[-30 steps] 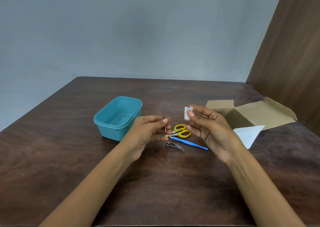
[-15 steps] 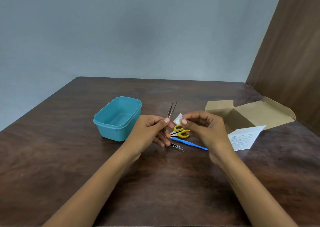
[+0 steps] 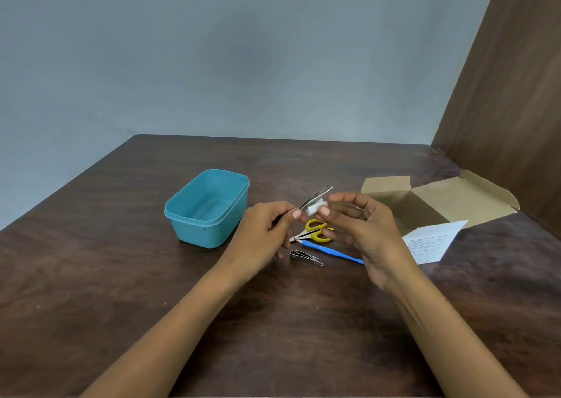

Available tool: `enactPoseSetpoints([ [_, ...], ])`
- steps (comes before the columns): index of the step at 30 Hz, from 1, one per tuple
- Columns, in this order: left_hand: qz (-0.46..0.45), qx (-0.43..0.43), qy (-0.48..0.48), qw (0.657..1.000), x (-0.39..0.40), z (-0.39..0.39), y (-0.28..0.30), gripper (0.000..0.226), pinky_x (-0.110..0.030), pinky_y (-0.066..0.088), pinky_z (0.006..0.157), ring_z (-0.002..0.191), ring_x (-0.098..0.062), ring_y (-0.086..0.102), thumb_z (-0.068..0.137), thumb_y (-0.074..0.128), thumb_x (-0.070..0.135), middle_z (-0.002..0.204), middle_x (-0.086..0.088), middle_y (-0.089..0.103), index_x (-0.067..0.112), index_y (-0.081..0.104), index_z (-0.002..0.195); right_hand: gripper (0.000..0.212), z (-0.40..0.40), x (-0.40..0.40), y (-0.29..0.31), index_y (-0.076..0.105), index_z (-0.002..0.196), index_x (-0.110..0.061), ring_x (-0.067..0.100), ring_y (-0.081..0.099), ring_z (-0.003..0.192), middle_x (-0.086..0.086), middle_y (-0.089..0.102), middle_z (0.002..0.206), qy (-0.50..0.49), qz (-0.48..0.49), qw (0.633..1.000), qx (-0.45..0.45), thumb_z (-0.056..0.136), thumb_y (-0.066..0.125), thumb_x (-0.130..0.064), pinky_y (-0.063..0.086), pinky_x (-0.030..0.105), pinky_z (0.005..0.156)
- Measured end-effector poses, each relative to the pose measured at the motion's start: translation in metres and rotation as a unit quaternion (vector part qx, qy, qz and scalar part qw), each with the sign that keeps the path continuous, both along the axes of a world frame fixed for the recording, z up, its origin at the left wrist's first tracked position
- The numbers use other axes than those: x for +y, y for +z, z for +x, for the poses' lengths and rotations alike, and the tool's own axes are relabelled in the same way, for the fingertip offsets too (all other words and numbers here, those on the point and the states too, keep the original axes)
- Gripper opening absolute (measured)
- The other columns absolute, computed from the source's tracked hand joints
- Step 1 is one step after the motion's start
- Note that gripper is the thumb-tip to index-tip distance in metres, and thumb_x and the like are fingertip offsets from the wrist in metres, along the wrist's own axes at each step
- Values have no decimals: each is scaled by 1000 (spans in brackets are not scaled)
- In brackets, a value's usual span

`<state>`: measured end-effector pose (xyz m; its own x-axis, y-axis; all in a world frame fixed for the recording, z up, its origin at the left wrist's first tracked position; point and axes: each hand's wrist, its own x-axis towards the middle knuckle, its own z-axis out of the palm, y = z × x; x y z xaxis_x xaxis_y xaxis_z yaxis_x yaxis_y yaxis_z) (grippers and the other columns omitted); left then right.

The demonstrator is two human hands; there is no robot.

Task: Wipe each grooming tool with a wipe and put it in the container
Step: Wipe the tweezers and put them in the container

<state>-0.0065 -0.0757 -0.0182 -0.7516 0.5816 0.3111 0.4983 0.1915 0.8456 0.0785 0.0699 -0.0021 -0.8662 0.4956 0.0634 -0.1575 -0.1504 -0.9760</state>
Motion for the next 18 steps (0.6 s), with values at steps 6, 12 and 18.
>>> enactPoseSetpoints([
  [6,4,41,21,999,-1,0,1,21,-15,43,47,51,-3,55,95,50,25,59,5,51,19,71,93,23,-1,0,1,64,93,-8,14,71,78,10,71,89,-15,-13,999,35,73,73,2,57,22,62],
  [12,6,63,22,998,0,1,4,18,-16,42,48,51,-4,50,93,55,24,56,7,51,19,73,90,26,-2,1,0,64,92,-9,17,70,82,10,71,88,-8,-33,997,63,71,73,3,56,23,65],
  [18,1,153,38,987,0,3,3,19,-21,40,53,61,-7,53,92,57,26,63,8,63,18,74,92,32,-4,-1,-3,63,91,-12,19,70,85,-1,71,78,-20,14,997,70,66,78,2,57,26,68],
])
